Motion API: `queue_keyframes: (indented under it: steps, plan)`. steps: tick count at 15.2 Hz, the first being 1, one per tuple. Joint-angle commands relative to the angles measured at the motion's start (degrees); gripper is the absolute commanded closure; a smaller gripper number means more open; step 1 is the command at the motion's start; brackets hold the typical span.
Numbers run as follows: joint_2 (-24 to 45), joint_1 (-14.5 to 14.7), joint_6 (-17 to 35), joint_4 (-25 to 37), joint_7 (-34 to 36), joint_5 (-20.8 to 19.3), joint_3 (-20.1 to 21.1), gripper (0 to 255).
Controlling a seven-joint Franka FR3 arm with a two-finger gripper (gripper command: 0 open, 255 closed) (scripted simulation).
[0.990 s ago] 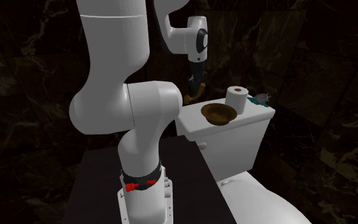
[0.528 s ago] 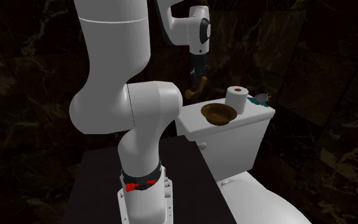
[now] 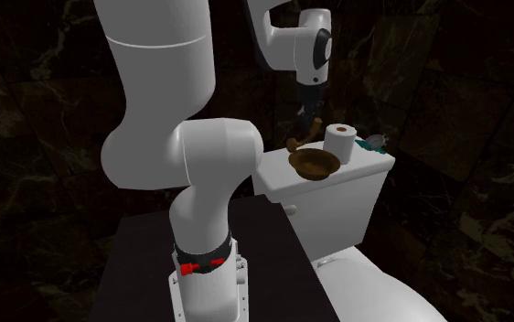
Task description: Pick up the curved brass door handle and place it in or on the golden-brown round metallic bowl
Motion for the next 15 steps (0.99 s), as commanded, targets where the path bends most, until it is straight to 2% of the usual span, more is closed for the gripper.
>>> queue_keyframes:
  steps: [1, 3, 8, 12, 15]
  plan:
    - [-1.7, -1.9, -0.3, -0.7, -2.2, -1.6, -1.4, 255]
    - [-2.5, -3.3, -0.3, -1.0, -4.3, -2.6, -2.9, 255]
    - [1.2, -1.7, 4.7, -2.7, -6.0, -0.5, -5.4, 255]
    - [4.9, 0.1, 8.8, -3.8, -8.2, 2.5, -7.6, 255]
    - [8.6, 2.1, 12.4, -4.7, -11.1, 6.5, -9.6, 255]
